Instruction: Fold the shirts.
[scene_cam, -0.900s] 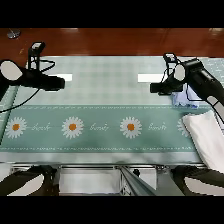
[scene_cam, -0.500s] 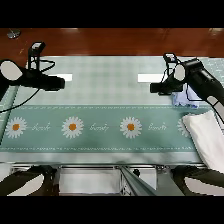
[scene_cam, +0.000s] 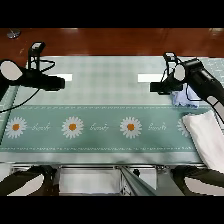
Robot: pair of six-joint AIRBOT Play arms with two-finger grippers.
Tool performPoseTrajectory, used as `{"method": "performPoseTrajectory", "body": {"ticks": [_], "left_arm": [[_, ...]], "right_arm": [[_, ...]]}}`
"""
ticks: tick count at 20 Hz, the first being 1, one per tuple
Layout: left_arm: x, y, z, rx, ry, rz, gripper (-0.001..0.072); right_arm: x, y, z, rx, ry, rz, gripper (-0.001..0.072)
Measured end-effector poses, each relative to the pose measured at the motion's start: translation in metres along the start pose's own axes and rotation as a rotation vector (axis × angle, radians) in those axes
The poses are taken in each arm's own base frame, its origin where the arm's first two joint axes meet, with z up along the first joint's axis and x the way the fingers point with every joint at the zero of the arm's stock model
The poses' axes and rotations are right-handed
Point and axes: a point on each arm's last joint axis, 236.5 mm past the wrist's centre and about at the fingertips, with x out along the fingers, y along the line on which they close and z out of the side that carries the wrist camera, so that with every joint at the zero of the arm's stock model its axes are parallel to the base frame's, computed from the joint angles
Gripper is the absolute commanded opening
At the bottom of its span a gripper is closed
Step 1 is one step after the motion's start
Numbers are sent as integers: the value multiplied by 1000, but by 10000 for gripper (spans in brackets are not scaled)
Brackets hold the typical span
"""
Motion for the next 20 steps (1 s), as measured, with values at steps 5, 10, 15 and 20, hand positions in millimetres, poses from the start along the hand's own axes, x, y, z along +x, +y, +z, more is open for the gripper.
{"method": "performPoseTrajectory", "body": {"ticks": [5,10,15,20], "left_arm": [[-1,3,33,-5,-140,9,704],[8,10,64,-14,-259,26,703],[29,16,63,-25,-243,33,703],[42,17,50,-58,-183,28,703]], "right_arm": [[-8,-43,56,-42,-216,-138,622],[-8,-152,100,194,-330,-285,621],[34,-228,93,422,-241,-302,621],[85,-228,65,473,-30,-187,31]]}}
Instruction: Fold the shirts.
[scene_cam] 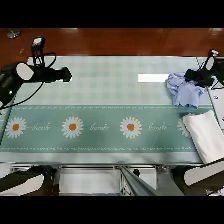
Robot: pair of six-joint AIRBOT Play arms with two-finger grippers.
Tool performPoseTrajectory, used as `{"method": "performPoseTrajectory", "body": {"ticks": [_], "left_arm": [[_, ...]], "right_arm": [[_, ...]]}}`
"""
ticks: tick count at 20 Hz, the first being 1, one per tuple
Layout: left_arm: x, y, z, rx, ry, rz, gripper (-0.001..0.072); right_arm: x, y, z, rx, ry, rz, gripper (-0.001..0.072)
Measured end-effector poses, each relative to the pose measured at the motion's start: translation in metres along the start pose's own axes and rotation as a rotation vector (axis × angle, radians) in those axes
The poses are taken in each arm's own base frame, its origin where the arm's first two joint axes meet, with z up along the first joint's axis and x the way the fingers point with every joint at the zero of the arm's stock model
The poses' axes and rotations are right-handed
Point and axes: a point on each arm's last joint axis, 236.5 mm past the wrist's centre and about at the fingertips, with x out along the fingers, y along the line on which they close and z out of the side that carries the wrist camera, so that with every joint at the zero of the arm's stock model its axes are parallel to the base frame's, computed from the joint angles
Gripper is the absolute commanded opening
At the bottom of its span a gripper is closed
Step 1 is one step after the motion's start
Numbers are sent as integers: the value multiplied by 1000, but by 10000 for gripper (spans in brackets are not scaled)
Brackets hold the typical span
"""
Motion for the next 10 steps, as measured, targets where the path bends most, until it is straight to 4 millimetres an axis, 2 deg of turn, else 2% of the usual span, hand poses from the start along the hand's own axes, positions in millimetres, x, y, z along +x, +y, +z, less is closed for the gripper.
{"method": "performPoseTrajectory", "body": {"ticks": [3,4,5,6,7,9,10], "left_arm": [[0,2,-14,-10,64,4,703],[-4,6,-18,-13,91,15,703],[-11,13,-20,-16,114,34,703],[-21,22,-21,-16,128,57,703],[-34,29,-22,-21,140,75,703],[-63,34,-26,-23,149,93,703],[-79,32,-31,-20,149,93,703]], "right_arm": [[-4,13,-14,-37,97,69,26],[-15,19,-12,-45,102,96,26],[-33,25,-1,-56,76,126,26],[-55,30,13,-66,30,153,26],[-85,36,32,-74,-40,186,25],[-157,49,68,-99,-216,249,26],[-201,57,84,-114,-319,290,25]]}}
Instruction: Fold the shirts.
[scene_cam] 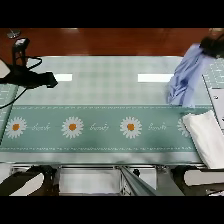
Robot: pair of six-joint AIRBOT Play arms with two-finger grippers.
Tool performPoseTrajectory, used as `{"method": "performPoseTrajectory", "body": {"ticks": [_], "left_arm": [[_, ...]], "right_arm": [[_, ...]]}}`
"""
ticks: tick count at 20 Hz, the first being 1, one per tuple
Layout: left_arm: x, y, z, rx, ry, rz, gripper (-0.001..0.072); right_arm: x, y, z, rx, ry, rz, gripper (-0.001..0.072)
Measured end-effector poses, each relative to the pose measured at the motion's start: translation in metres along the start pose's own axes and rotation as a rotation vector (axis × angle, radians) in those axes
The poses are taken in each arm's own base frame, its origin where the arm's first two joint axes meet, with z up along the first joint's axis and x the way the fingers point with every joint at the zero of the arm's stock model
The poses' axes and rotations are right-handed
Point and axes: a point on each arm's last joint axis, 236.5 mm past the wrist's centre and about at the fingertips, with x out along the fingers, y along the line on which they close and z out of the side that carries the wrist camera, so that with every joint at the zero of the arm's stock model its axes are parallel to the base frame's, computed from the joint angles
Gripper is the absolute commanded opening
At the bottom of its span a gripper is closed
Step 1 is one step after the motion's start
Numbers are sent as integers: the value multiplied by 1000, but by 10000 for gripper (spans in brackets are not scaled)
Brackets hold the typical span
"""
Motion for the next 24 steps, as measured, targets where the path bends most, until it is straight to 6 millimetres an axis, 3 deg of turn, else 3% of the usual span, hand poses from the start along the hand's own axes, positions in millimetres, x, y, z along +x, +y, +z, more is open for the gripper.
{"method": "performPoseTrajectory", "body": {"ticks": [3,6,10,13,15,18,21,24], "left_arm": [[-35,-15,-36,7,-13,-41,703],[-55,-32,-73,2,-38,-103,702],[-65,-43,-96,-24,-87,-150,703],[-68,-45,-98,-39,-117,-163,702],[-69,-46,-96,-51,-134,-168,702],[-70,-48,-91,-64,-162,-179,702],[-71,-49,-88,-71,-178,-186,703],[-72,-50,-86,-74,-185,-190,702]], "right_arm": [[-109,49,65,-85,-279,94,25],[-204,94,90,-169,-475,180,25],[-306,141,84,-274,-647,293,25],[-354,169,63,-352,-694,375,26],[-363,189,37,-411,-648,434,26],[-340,224,-20,-514,-466,525,25],[-286,258,-98,-608,-215,587,26],[-222,289,-194,-646,36,631,26]]}}
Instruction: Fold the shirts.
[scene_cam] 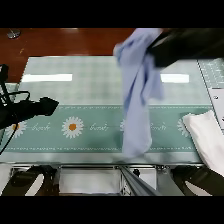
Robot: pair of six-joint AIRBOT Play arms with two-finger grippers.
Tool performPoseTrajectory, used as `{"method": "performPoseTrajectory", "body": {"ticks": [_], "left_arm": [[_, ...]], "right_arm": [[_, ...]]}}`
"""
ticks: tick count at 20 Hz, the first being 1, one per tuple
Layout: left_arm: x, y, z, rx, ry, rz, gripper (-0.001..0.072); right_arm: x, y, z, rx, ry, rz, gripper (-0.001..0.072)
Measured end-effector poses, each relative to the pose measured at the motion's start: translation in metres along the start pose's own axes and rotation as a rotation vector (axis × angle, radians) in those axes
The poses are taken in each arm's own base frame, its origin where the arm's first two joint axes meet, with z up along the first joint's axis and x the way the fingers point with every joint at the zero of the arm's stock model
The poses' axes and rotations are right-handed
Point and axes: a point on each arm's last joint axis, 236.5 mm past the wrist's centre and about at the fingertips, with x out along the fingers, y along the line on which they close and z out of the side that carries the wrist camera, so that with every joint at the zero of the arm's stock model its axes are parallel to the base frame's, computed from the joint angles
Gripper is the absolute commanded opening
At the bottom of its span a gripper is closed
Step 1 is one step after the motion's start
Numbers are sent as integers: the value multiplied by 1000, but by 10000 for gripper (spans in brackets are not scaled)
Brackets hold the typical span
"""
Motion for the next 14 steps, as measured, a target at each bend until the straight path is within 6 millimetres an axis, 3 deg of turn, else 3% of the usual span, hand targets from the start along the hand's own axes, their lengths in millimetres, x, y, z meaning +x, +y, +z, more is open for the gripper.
{"method": "performPoseTrajectory", "body": {"ticks": [3,4,5,7,8,9,11,13,14], "left_arm": [[0,-1,1,-2,-3,-3,702],[0,-1,1,-2,-3,-4,702],[0,-1,1,-1,-3,-5,703],[1,-1,0,-1,3,-5,703],[3,0,-2,0,12,-4,703],[5,1,-5,6,31,-2,703],[12,5,-16,19,92,8,702],[22,10,-32,16,180,19,702],[29,12,-42,10,238,14,702]], "right_arm": [[86,51,-75,79,177,137,39],[110,71,-100,101,234,179,283],[128,88,-121,123,284,212,636],[153,112,-155,164,370,257,618],[160,114,-164,190,396,263,618],[161,108,-166,212,407,259,618],[151,70,-158,263,413,208,618],[123,6,-146,317,392,102,615],[102,-36,-145,353,379,20,614]]}}
